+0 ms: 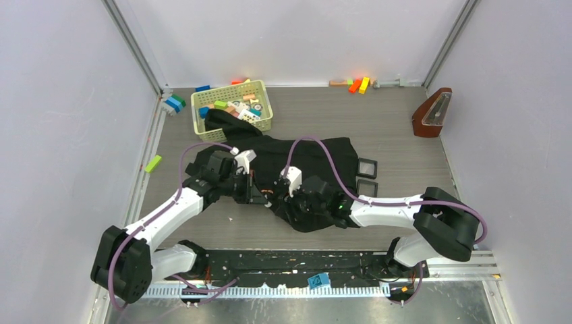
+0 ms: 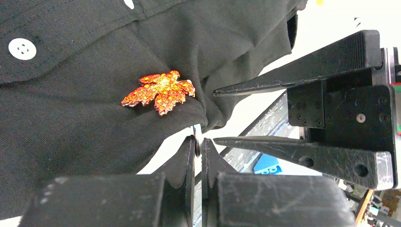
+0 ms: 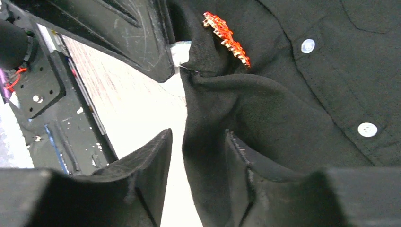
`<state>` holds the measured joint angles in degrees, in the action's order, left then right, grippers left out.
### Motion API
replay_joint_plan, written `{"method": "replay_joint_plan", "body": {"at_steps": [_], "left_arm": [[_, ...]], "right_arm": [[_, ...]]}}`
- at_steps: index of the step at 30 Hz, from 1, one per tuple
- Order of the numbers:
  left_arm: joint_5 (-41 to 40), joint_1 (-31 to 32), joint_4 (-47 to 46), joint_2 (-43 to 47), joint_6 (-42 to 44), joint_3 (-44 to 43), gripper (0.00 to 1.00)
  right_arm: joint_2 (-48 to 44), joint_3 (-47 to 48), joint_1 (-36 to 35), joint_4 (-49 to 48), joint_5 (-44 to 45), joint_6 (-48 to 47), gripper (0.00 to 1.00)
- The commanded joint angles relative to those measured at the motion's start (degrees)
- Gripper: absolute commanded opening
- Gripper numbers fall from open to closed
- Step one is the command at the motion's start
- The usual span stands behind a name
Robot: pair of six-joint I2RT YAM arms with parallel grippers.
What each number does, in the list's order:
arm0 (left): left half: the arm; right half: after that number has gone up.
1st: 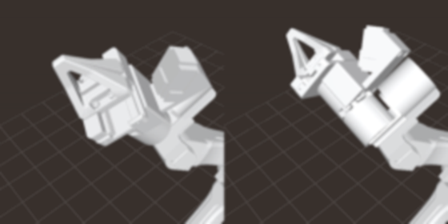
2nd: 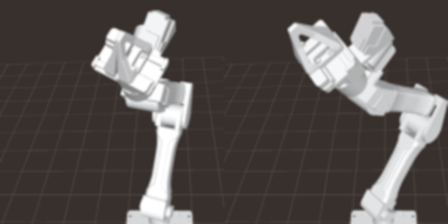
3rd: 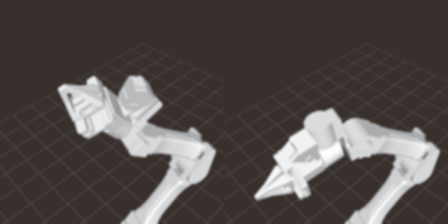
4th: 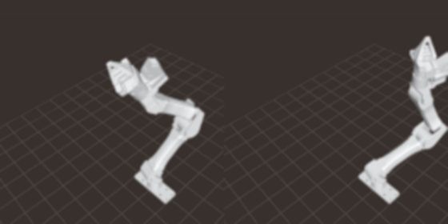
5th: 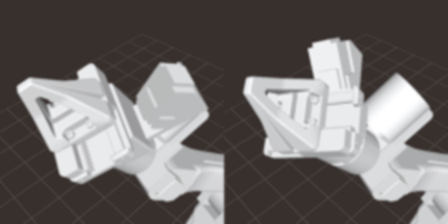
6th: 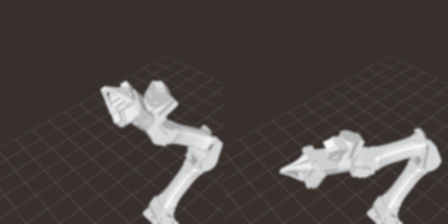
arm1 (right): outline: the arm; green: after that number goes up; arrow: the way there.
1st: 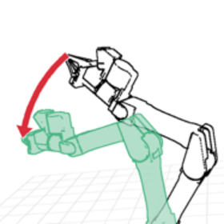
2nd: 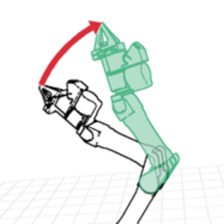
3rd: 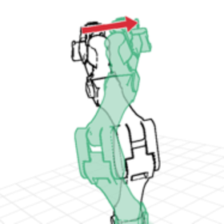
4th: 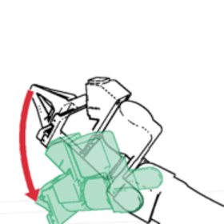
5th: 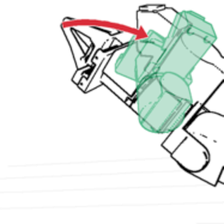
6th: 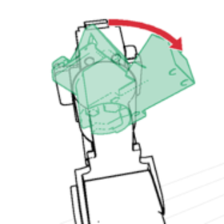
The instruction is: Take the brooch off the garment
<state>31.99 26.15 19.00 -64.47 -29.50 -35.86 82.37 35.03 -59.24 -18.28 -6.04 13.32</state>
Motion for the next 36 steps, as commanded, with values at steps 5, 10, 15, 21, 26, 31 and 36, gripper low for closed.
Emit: {"method": "replay_joint_plan", "body": {"at_steps": [5,10,15,21,26,31,36], "left_arm": [[3.9,0.3,-2.5,-0.5,0.6,-2.7,0.05],[-2.2,0.3,-3.0,2.8,-3.1,-0.8,0.48],[-9.8,0.3,-5.5,7.7,-11.7,4.6,0.47],[-11.0,0.3,-8.5,7.1,-17.4,7.9,0.47],[-10.1,0.3,-9.3,5.4,-18.9,7.9,0.44],[-9.6,0.3,-9.4,5.1,-19.2,8.5,0.24],[-9.7,0.3,-7.2,5.8,-19.4,8.9,0.51]], "right_arm": [[0.8,3.1,0.0,-2.0,1.9,0.4,0.25],[0.6,1.8,0.0,-5.4,1.0,2.7,0.06],[1.1,2.5,0.0,-5.3,-0.3,3.0,0.04],[1.9,2.9,0.0,-5.1,-2.6,3.0,0.04],[3.6,4.2,0.0,-4.4,-5.9,3.2,0.02],[4.5,4.9,0.0,-3.9,-6.8,3.3,0.01],[4.8,5.4,-0.1,-3.2,-6.7,3.2,0.01]]}}
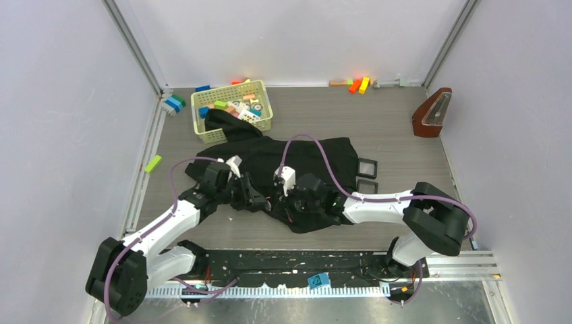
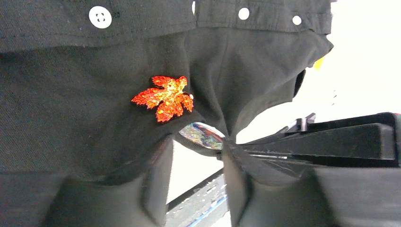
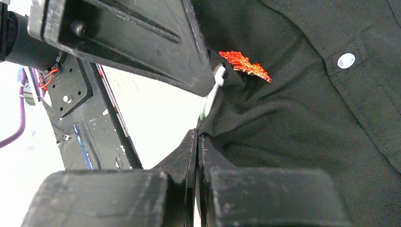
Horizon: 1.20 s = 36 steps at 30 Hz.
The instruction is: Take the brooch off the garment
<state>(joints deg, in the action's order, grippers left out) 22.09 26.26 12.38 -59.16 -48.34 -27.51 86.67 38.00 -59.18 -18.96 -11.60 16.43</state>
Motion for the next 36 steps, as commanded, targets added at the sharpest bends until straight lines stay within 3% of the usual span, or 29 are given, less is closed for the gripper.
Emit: {"method": "replay_joint_plan", "body": {"at_steps": [1,4,8,11,16,21,23,31,36], "left_arm": [[0.1,0.2,0.0,0.9,-0.7,0.6,0.56],[-0.8,0.2,0.6,2.2,-1.8,0.9,0.64],[-0.5,0.2,-0.5,2.7,-3.3,1.6,0.62],[-0.1,0.2,-1.5,1.9,-3.7,2.0,0.47],[0.9,0.2,-3.8,0.1,-4.2,3.2,0.37],[0.6,0.2,-2.1,0.7,-3.4,3.3,0.07],[-0.7,0.2,-0.2,1.8,-2.7,2.9,0.01],[-2.4,0.2,2.5,4.1,-0.8,2.3,0.0],[-1.8,0.2,1.7,3.1,-0.5,1.6,0.0]], "right_arm": [[0.6,2.5,-0.1,-2.5,-1.1,0.1,0.01],[1.0,2.8,-0.1,-2.1,-1.6,0.1,0.01],[1.4,3.1,-0.1,-2.0,-2.3,0.1,0.01],[1.5,3.1,-0.1,-2.0,-2.5,0.1,0.01],[1.7,3.2,-0.1,-2.0,-2.6,-0.1,0.01],[2.1,3.3,-0.1,-1.5,-2.6,-0.2,0.01],[2.5,3.7,-0.1,-0.9,-2.0,-0.2,0.01],[5.3,6.1,0.3,5.6,7.6,0.8,0.0],[8.3,8.5,1.6,9.1,7.7,2.0,0.0]]}}
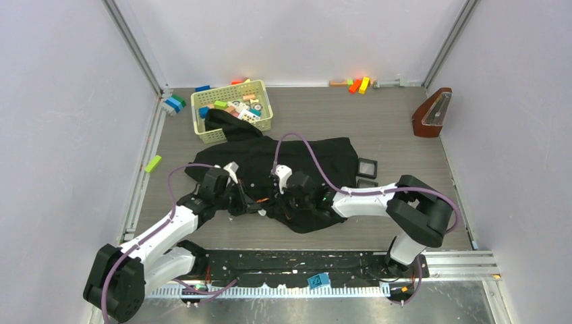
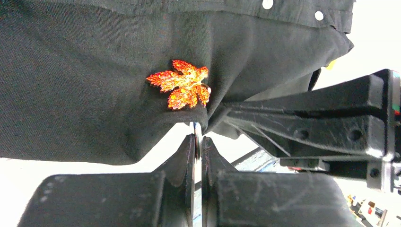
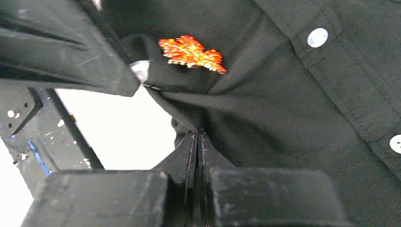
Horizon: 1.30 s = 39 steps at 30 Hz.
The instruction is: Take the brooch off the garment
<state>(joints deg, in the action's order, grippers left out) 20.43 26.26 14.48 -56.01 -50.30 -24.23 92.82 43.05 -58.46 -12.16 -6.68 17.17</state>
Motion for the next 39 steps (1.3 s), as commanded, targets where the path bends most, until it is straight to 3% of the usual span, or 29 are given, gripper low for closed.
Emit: {"method": "replay_joint_plan", "body": {"at_steps": [1,8,10,13,17,23,31,39], "left_arm": [[0.1,0.1,-0.6,-0.2,1.5,-1.9,0.0],[1.1,0.1,-2.4,0.8,2.4,-3.2,0.0],[2.1,0.0,-3.5,0.5,2.7,-3.3,0.0],[4.5,-0.1,-6.8,-0.3,1.8,-2.8,0.0],[7.0,-0.8,-11.9,-1.0,-1.6,-1.8,0.0],[8.0,-1.2,-21.6,-0.7,-5.4,1.0,0.0],[9.8,-1.3,-39.2,-1.4,-13.5,7.0,0.0],[8.5,-1.4,-42.6,1.8,-16.7,8.7,0.0]], "right_arm": [[2.6,3.8,1.0,2.7,2.6,1.4,0.0],[5.0,6.1,2.4,6.6,2.9,2.5,0.0],[3.5,4.8,2.8,4.5,0.9,2.9,0.06],[-0.1,2.5,3.2,1.9,0.4,3.7,0.25],[-7.9,0.5,4.2,1.8,2.0,7.3,0.41],[-15.8,-4.3,4.8,-1.7,11.1,26.9,0.74],[-18.8,-11.3,4.9,-11.0,20.9,51.5,0.7],[-17.9,-12.4,4.9,-16.5,22.9,56.2,0.6]]}}
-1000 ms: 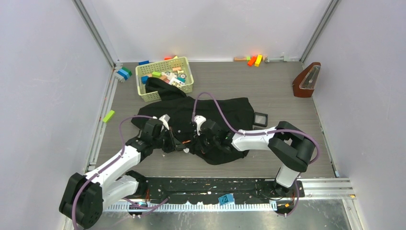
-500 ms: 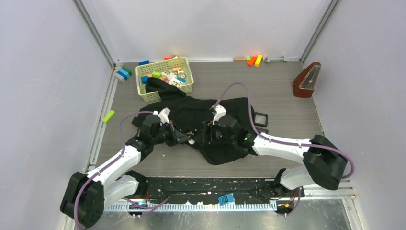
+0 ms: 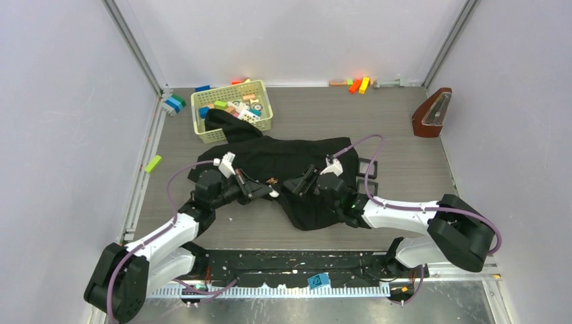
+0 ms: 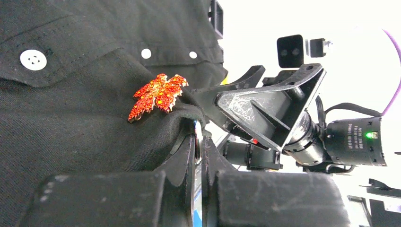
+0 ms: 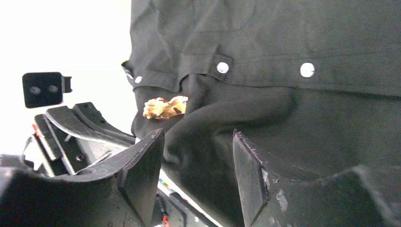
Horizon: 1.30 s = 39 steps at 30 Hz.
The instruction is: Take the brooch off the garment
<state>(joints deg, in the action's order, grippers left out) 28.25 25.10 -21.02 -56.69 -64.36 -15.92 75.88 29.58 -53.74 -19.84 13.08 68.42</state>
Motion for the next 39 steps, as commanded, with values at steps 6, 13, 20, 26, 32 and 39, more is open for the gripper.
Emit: {"method": "replay_joint_plan", "body": {"at_steps": [6,13,20,26,32,39], "left_arm": [[1.2,-0.2,-6.8,3.0,-3.5,0.0,0.0],[2.0,-0.2,-10.5,1.3,-5.0,0.1,0.0],[1.2,-0.2,-15.4,-0.5,-7.1,1.0,0.0],[1.9,-0.2,-17.9,-2.0,-7.8,1.5,0.0],[2.1,-0.2,-19.0,-1.7,-8.1,2.0,0.36],[1.4,-0.2,-17.6,1.0,-7.9,2.4,0.6]], "right_arm": [[0.9,1.0,0.2,-14.7,0.3,5.1,0.59],[4.2,2.2,-0.5,-17.1,-3.1,7.4,0.55],[6.0,0.4,-2.7,-20.5,-1.9,10.9,0.55],[7.4,0.0,-2.8,-25.2,-3.3,12.9,0.39],[4.4,-1.9,-2.8,-25.3,-1.6,12.4,0.27],[1.4,-2.6,-2.8,-21.8,-0.8,8.9,0.24]]}}
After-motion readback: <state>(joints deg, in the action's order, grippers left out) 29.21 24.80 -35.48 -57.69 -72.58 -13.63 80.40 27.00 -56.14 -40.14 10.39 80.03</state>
